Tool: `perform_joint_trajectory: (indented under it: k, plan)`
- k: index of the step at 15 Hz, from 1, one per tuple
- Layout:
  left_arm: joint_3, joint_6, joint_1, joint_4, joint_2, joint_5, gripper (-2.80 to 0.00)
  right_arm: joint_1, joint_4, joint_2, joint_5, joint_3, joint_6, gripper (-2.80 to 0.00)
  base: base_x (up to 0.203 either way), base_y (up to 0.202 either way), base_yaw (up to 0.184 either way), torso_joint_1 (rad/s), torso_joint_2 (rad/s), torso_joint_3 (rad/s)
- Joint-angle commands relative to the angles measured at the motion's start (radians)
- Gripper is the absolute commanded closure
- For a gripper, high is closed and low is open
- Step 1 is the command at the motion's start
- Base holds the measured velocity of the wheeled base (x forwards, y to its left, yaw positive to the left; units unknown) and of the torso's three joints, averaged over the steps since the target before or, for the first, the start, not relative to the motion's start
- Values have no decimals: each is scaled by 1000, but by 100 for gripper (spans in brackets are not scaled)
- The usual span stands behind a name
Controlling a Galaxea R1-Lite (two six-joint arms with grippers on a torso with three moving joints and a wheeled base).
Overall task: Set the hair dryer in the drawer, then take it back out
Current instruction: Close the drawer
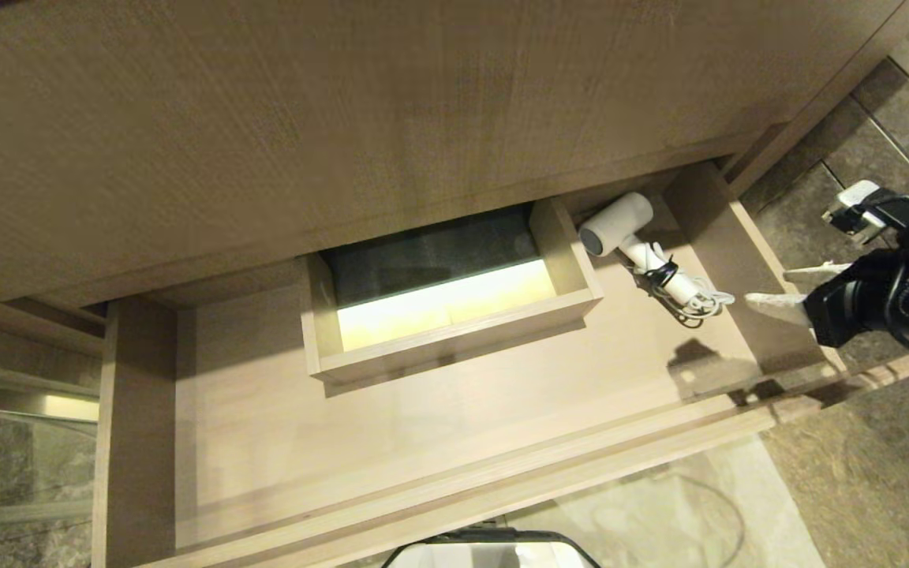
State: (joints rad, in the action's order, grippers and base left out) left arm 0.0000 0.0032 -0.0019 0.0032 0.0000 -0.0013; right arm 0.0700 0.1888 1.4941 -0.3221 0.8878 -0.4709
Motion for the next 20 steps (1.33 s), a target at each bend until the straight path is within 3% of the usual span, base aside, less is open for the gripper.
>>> perform_joint_trajectory:
  k: [1, 3, 6, 8, 13, 16, 20]
  plan:
    - [2, 0, 0, 0, 0, 0, 0, -9, -150, -170, -1, -15, -2, 0, 0, 0, 0, 0, 0, 0]
    - [0, 0, -1, 0, 0, 0, 0, -7, -283, -298, 19, -59, -3, 0, 0, 0, 0, 0, 0, 0]
    - [0, 0, 0, 0, 0, 1, 0, 2, -553, -435, 209, -195, -16, 0, 0, 0, 0, 0, 0, 0]
    - [0, 0, 0, 0, 0, 0, 0, 6, -601, -447, 239, -254, -19, 0, 0, 0, 0, 0, 0, 0]
    - [1, 0, 0, 0, 0, 0, 0, 4, -523, -329, 273, -341, -29, 0, 0, 0, 0, 0, 0, 0]
    - [1, 0, 0, 0, 0, 1, 0, 4, -280, -212, 276, -421, -36, 0, 0, 0, 0, 0, 0, 0]
    - [0, 0, 0, 0, 0, 0, 0, 3, -156, -92, 276, -399, -54, 0, 0, 0, 0, 0, 0, 0]
